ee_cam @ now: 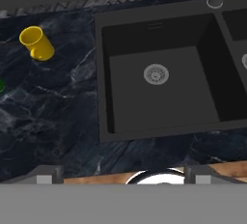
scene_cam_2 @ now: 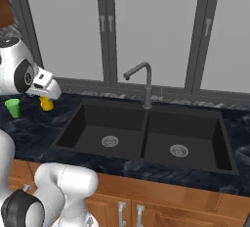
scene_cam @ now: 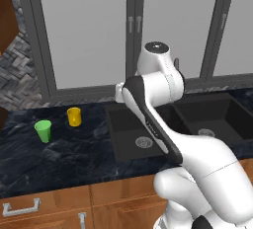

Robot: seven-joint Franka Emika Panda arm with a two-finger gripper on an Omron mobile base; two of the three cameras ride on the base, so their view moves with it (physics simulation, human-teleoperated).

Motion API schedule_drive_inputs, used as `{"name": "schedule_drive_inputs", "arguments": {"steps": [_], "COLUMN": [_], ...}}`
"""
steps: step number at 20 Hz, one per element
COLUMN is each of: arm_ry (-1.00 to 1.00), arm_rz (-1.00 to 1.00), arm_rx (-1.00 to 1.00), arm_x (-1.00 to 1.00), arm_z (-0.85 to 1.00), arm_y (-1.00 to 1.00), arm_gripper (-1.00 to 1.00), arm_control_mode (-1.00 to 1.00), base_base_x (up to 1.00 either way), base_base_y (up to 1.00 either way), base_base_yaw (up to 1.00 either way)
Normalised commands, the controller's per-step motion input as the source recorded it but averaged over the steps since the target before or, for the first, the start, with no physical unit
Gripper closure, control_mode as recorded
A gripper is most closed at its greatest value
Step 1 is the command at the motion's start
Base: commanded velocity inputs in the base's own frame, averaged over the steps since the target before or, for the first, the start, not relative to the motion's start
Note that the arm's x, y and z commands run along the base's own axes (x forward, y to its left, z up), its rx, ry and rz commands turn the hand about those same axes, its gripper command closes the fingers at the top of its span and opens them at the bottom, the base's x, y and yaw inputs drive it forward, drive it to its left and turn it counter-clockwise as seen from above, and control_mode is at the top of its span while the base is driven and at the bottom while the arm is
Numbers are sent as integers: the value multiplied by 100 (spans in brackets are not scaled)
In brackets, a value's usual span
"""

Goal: Place the mug in the left basin and the cup in the right basin of the sink.

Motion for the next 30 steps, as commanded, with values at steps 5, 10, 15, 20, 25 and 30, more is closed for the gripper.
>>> {"name": "schedule_drive_inputs", "arguments": {"steps": [5, 10, 15, 20, 25, 30], "arm_ry": [0, 8, 12, 8, 6, 9], "arm_rz": [0, 0, 0, 1, 0, 0], "arm_rx": [0, 3, 8, 6, 0, 0], "arm_x": [-4, 0, 0, 9, 14, 18], "arm_z": [0, -1, -5, -7, -10, -11], "arm_y": [42, 39, 41, 37, 40, 36], "arm_gripper": [-100, -100, -100, -100, -100, -100], "arm_control_mode": [-100, -100, -100, -100, -100, -100], "base_base_x": [0, 0, 0, 0, 0, 0], "base_base_y": [0, 0, 0, 0, 0, 0], "base_base_yaw": [0, 0, 0, 0, 0, 0]}}
